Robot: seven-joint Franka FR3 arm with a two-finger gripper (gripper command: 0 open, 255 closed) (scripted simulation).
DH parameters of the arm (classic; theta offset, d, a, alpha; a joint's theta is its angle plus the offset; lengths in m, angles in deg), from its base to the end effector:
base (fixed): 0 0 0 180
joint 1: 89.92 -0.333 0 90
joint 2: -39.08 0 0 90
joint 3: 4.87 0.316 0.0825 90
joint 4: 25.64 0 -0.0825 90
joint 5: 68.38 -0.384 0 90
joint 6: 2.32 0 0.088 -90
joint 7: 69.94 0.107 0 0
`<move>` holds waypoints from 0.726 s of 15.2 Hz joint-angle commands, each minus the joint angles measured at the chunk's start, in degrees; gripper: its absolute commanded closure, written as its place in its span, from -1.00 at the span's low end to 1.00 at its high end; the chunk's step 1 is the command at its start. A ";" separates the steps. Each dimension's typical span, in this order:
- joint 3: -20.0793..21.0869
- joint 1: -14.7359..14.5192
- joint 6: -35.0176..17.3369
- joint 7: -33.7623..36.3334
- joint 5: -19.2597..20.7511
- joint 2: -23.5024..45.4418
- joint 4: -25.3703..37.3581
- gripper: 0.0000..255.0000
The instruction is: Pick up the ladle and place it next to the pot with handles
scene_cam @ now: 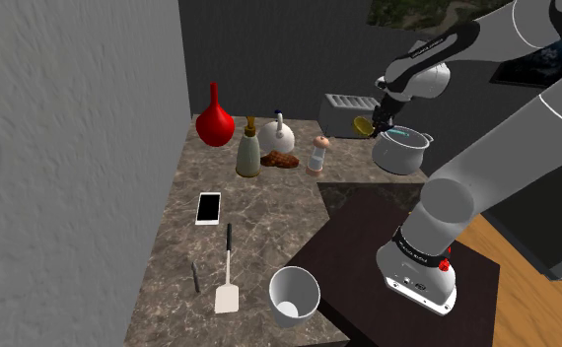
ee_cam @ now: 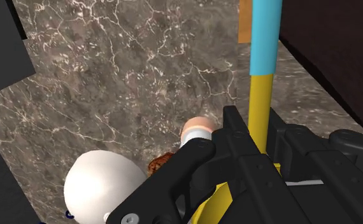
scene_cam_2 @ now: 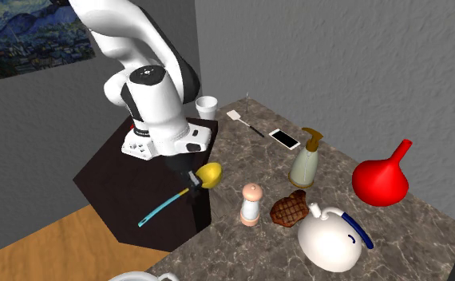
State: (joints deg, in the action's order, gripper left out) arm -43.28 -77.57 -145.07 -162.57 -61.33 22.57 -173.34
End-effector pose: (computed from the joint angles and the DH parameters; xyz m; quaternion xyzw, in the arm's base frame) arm 0.2843 -0.3389 0.3547 0.9113 0.4020 0.0694 0.0550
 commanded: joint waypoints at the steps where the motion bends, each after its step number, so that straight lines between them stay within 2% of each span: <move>1: -2.98 -0.37 -0.23 -4.32 -1.84 2.23 1.86 1.00; 4: -8.15 -0.74 0.74 -12.12 -5.50 5.62 5.60 1.00; 11: -10.68 -3.44 -5.01 -17.97 -12.86 11.44 3.92 1.00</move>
State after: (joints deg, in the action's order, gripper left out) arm -53.59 -80.66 -149.11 -179.49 -72.93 33.15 -169.04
